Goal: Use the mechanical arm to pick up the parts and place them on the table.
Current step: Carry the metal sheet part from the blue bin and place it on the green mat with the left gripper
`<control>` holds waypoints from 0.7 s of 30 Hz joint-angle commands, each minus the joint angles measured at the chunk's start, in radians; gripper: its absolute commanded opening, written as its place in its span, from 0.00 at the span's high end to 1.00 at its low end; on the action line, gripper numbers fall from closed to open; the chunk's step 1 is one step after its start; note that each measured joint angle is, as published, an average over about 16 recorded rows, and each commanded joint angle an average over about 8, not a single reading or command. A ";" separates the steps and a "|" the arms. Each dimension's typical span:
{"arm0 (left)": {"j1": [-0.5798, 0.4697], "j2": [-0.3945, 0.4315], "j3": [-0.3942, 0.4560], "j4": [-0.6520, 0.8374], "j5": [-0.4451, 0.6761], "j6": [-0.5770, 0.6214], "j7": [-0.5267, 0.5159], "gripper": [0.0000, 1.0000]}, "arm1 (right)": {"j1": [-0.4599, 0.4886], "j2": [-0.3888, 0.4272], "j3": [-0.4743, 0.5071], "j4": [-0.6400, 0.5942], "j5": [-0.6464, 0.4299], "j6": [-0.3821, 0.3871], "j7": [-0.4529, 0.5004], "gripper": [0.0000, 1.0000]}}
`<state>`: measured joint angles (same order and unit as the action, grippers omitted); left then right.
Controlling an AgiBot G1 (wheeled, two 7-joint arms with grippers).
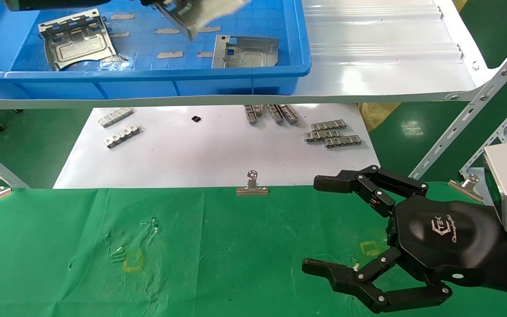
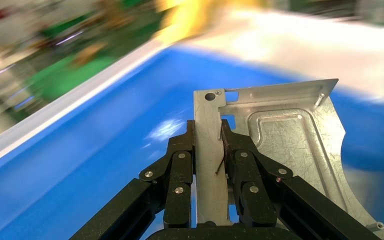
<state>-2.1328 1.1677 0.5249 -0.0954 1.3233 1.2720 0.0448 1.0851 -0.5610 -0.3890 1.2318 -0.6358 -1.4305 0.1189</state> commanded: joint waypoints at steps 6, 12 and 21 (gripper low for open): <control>0.007 -0.048 -0.017 -0.038 -0.046 0.283 0.072 1.00 | 0.000 0.000 0.000 0.000 0.000 0.000 0.000 0.00; 0.062 -0.095 0.013 -0.140 -0.077 0.333 0.110 1.00 | 0.000 0.000 0.000 0.000 0.000 0.000 0.000 0.00; 0.247 -0.266 0.142 -0.506 -0.256 0.331 0.113 1.00 | 0.000 0.000 0.000 0.000 0.000 0.000 0.000 0.00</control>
<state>-1.8974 0.9170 0.6756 -0.5632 1.1117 1.6018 0.1985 1.0851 -0.5610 -0.3890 1.2318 -0.6357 -1.4305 0.1189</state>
